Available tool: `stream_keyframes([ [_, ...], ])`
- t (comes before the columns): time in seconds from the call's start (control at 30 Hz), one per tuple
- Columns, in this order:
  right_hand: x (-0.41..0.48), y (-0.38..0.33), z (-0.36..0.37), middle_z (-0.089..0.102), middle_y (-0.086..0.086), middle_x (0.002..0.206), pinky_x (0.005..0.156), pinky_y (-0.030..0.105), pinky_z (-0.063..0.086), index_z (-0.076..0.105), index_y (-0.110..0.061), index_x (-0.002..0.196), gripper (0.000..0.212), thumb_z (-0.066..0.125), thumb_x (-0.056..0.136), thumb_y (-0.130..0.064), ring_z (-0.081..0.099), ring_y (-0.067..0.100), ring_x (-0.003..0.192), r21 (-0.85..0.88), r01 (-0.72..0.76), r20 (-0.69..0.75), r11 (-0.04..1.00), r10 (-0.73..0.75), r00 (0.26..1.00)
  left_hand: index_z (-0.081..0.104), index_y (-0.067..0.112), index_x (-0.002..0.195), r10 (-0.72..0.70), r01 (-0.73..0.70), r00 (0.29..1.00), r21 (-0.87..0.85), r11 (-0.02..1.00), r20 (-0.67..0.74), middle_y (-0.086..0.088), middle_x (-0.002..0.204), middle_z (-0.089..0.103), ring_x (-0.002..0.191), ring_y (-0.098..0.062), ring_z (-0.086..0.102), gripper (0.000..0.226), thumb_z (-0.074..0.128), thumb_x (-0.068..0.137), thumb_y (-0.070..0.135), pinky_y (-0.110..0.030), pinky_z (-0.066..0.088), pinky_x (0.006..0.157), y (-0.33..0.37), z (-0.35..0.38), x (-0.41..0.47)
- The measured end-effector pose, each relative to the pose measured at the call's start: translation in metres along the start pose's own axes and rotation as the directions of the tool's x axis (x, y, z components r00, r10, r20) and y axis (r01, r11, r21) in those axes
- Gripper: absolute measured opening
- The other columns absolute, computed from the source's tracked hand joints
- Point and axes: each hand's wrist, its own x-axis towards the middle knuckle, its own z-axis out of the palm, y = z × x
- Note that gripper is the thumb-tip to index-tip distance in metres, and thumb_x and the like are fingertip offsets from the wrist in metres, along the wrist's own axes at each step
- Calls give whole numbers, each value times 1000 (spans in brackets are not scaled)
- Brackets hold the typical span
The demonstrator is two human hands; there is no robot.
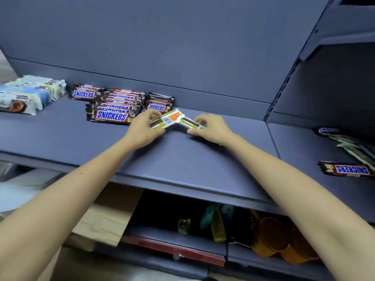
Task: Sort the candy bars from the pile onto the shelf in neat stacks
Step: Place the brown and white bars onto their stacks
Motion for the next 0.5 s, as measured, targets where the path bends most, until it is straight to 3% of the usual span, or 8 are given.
stream_keyframes([
  [0.27, 10, -22, 18, 61, 4, 116, 84, 30, 42, 60, -21, 115, 48, 68, 77, -49, 54, 21, 105, -96, 51, 63, 994, -45, 997, 51, 9, 122, -73, 66, 987, -58, 996, -143, -12, 122, 57, 110, -26, 52, 43, 65, 81, 9, -23, 33, 81, -20, -14, -8],
  [0.37, 8, -24, 17, 61, 5, 116, 86, 31, 42, 60, -20, 116, 48, 67, 78, -48, 54, 22, 106, -131, 47, 83, 990, -37, 996, 47, 11, 126, -140, 103, 968, -178, 979, -210, -8, 118, 55, 106, -26, 52, 46, 64, 83, 10, -24, 34, 80, -20, -12, -6],
  [0.5, 9, -26, 20, 61, 5, 116, 88, 32, 42, 58, -21, 119, 52, 67, 77, -50, 53, 24, 110, -175, 48, 85, 983, -33, 996, 44, 19, 125, -198, 134, 973, -409, 903, -118, -2, 106, 56, 93, -20, 55, 44, 62, 85, 17, -24, 40, 71, -16, -12, 1],
])
